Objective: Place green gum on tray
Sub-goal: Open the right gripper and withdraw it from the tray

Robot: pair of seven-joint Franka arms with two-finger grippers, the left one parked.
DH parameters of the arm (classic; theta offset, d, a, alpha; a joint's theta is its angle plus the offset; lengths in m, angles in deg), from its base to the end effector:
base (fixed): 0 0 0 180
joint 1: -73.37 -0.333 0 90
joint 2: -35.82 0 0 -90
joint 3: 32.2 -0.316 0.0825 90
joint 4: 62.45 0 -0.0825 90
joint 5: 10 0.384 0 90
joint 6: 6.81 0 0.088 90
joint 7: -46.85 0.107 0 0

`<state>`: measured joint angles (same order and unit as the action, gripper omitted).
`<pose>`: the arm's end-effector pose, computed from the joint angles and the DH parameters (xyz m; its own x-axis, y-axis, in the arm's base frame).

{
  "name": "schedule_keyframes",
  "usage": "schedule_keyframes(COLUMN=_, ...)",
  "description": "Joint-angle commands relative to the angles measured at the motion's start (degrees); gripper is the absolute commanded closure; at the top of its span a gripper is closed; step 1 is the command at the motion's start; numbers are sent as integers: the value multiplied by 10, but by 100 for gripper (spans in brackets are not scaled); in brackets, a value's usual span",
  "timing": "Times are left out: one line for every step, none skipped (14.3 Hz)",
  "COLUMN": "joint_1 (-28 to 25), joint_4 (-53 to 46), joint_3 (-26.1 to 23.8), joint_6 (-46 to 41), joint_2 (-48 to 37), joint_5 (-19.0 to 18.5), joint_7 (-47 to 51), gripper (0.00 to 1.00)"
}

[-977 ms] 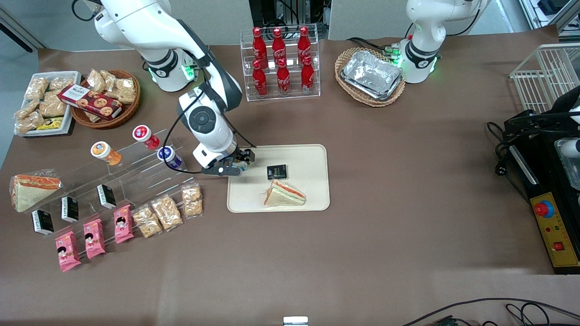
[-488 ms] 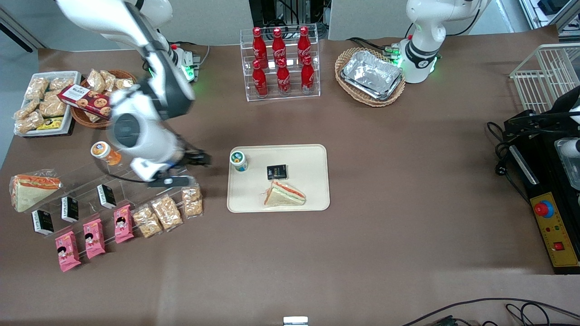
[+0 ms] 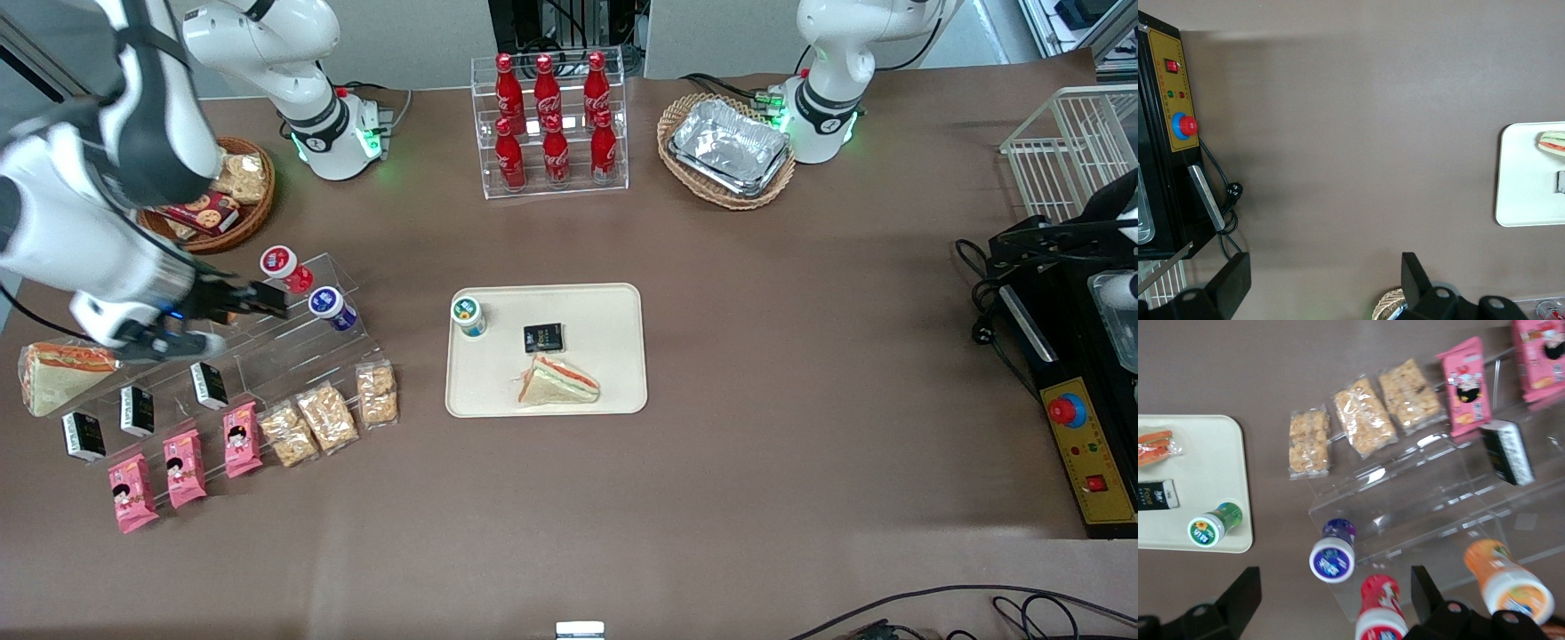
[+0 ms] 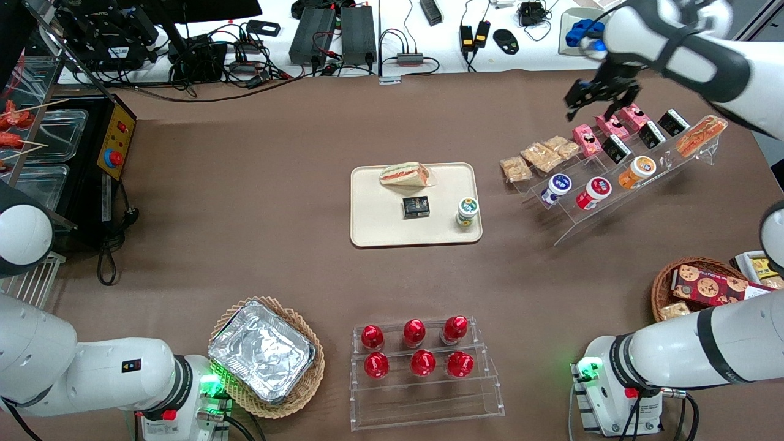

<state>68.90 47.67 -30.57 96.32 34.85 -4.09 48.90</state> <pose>0.5423 0.0355 0.4871 0.9939 -0.0097 -0.1095 -0.0200 -0.9954 -0.0939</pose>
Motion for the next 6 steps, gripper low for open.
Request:
schedule_keyframes(joint_1=40, joint_4=-64, joint_3=0, joint_6=-84, joint_2=-30, joint_5=1, joint_7=-2, gripper=0)
schedule_keyframes(joint_1=43, joint_4=-100, joint_3=6, joint_6=-118, joint_2=-23, joint_5=1, joint_7=-2, gripper=0)
schedule_keyframes(joint_1=44, joint_4=-131, joint_3=16, joint_6=-141, joint_2=-19, joint_5=-2, joint_7=-2, gripper=0)
schedule_keyframes(joint_1=44, joint_4=-157, joint_3=21, joint_6=-158, joint_2=-16, joint_5=-20, joint_7=-3, gripper=0)
schedule_keyframes(joint_1=45, joint_4=-176, joint_3=22, joint_6=-166, joint_2=-13, joint_5=-43, joint_7=-3, gripper=0)
schedule_keyframes(joint_1=45, joint_4=-189, joint_3=23, joint_6=-166, joint_2=-12, joint_5=-56, joint_7=-3, gripper=0)
